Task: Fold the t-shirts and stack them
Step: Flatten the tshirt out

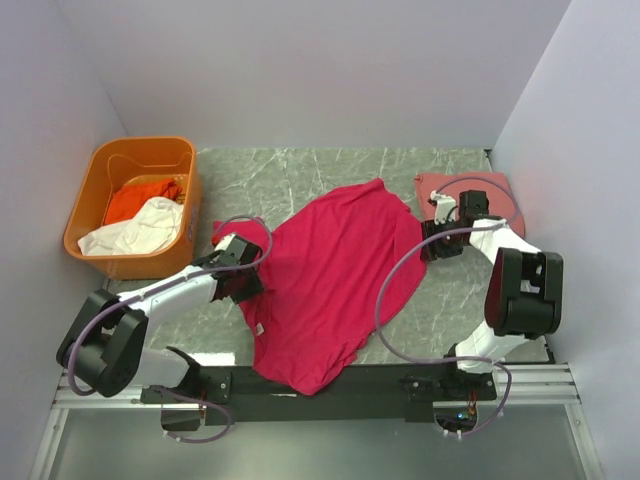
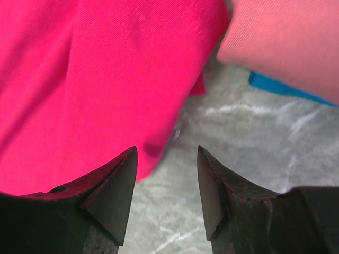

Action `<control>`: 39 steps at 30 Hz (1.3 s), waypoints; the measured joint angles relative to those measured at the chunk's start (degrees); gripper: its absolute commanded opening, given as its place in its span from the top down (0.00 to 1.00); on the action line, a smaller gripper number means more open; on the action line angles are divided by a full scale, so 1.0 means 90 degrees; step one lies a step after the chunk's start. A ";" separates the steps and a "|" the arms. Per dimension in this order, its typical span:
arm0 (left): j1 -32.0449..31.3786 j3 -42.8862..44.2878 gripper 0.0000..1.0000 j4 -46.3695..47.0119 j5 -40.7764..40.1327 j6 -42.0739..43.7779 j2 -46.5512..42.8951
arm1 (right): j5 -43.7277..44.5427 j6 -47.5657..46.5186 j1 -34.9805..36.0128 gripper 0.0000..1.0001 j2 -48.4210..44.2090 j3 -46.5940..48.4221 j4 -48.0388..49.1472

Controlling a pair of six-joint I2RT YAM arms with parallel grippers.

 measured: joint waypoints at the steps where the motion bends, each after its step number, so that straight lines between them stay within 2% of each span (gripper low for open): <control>1: 0.0000 0.0000 0.65 0.0015 -0.0041 0.0000 0.0041 | -0.0007 0.0073 0.0000 0.49 0.0114 0.0066 0.0015; 6: 0.0032 0.0002 0.71 0.0066 -0.0282 0.0015 0.0053 | -0.0240 0.0197 0.0002 0.57 0.0527 0.0311 -0.0107; 9: 0.0136 0.0002 0.78 0.0129 -0.0308 0.0049 0.0053 | -0.0374 0.0136 0.0002 0.78 0.0590 0.0328 -0.0250; 10: 0.0197 0.0002 0.84 0.0170 -0.0301 0.0061 0.0053 | -0.0410 0.0119 0.0000 0.96 0.0590 0.0328 -0.0311; 11: 0.0257 0.0002 0.89 0.0206 -0.0294 0.0083 0.0053 | -0.0432 0.0051 0.0002 1.00 0.0590 0.0328 -0.0342; 12: 0.0323 0.0002 1.00 0.0240 -0.0272 0.0102 0.0053 | -0.0442 0.0027 0.0002 1.00 0.0590 0.0328 -0.0396; 13: 0.0389 0.0000 1.00 0.0282 -0.0260 0.0119 0.0053 | -0.0437 0.0000 0.0000 1.00 0.0583 0.0325 -0.0457; 18: 0.0702 -0.0061 1.00 0.0311 -0.0262 0.0177 -0.0073 | -0.0172 -0.0338 0.0000 1.00 0.0165 0.0124 -0.0787; 26: 0.1146 -0.0381 0.95 -0.0160 -0.0299 -0.0168 -0.1707 | 0.1020 -0.1455 -0.0032 1.00 -0.2059 -0.1001 -0.1666; 29: 0.1258 -0.0408 0.90 -0.0461 -0.0347 -0.0410 -0.2234 | 0.1292 -0.1807 -0.0049 1.00 -0.2455 -0.1382 -0.2074; 32: 0.1328 -0.0406 0.78 -0.0750 -0.0391 -0.0493 -0.2640 | 0.1426 -0.2127 -0.0058 0.95 -0.2552 -0.1651 -0.2594; 33: 0.1341 -0.0403 0.70 -0.0838 -0.0396 -0.0503 -0.2744 | 0.1440 -0.2225 -0.0070 0.91 -0.2577 -0.1678 -0.2786; 34: 0.1350 -0.0379 0.59 -0.1003 -0.0408 -0.0505 -0.2875 | 0.1435 -0.2317 -0.0090 0.83 -0.2630 -0.1681 -0.2960; 35: 0.1353 -0.0369 0.59 -0.1030 -0.0413 -0.0486 -0.2900 | 0.1428 -0.2397 -0.0107 0.83 -0.2688 -0.1673 -0.3092; 36: 0.1365 -0.0313 0.50 -0.1161 -0.0432 -0.0464 -0.2956 | 0.1418 -0.2499 -0.0121 0.70 -0.2798 -0.1634 -0.3269; 39: 0.1377 -0.0046 0.36 -0.1467 -0.0423 -0.0253 -0.3101 | 0.1396 -0.2701 -0.0160 0.52 -0.3113 -0.1282 -0.3747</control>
